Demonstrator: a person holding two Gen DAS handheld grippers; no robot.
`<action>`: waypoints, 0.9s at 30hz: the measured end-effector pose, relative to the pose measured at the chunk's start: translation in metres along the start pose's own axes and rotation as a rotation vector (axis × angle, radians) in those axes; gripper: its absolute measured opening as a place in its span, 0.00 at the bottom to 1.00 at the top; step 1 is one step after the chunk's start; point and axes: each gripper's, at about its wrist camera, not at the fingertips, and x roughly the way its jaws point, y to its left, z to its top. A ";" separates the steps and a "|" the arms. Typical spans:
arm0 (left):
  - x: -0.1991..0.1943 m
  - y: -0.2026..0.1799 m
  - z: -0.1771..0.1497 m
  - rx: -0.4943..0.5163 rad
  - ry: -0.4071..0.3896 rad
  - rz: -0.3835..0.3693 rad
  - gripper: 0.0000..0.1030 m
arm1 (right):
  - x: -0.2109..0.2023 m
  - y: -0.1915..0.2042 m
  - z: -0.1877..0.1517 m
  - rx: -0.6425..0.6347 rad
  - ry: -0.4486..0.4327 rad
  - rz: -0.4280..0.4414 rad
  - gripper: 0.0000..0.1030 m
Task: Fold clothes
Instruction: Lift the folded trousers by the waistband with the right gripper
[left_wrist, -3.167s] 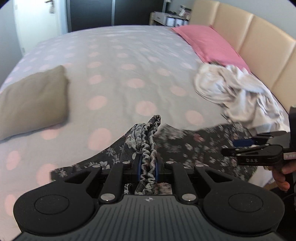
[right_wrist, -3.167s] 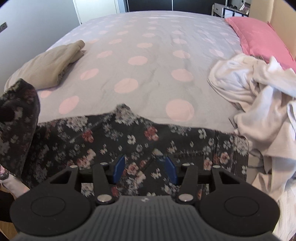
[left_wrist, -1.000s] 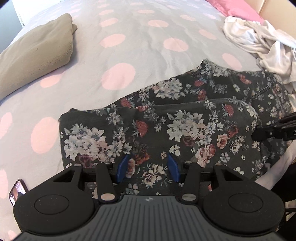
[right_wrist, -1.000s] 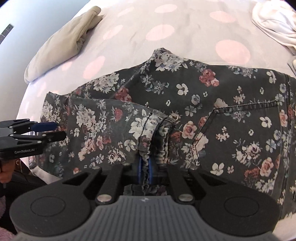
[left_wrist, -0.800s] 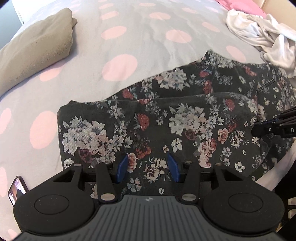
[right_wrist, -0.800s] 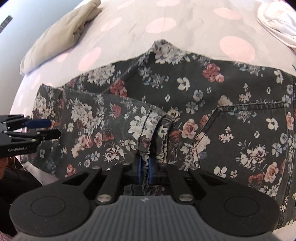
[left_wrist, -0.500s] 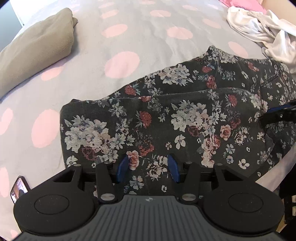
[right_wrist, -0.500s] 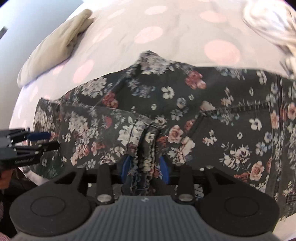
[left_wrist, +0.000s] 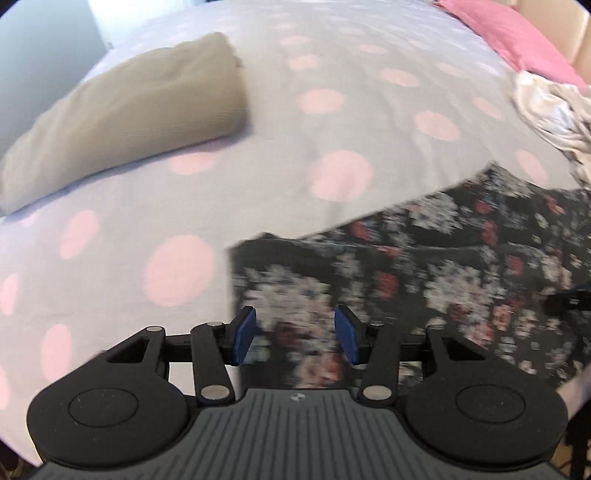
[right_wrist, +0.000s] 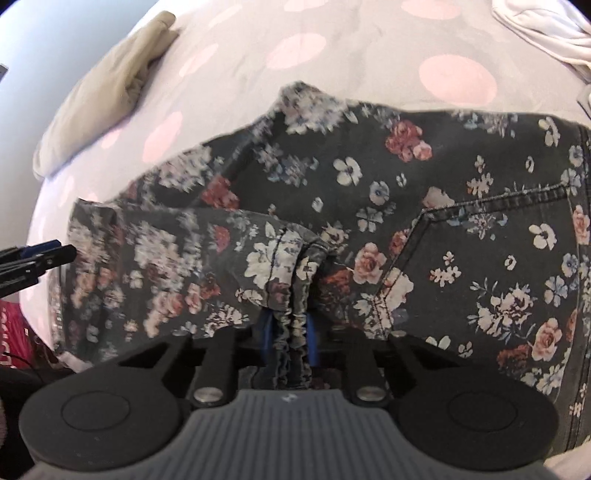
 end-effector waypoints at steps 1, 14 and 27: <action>-0.002 0.005 0.000 -0.010 -0.007 0.010 0.44 | -0.009 0.001 -0.001 0.004 -0.016 0.021 0.17; -0.021 0.026 0.003 -0.096 -0.059 -0.011 0.44 | -0.145 0.025 0.022 0.031 -0.231 0.129 0.15; -0.027 -0.037 0.018 0.076 -0.089 -0.112 0.44 | -0.210 -0.059 -0.003 0.116 -0.252 -0.109 0.15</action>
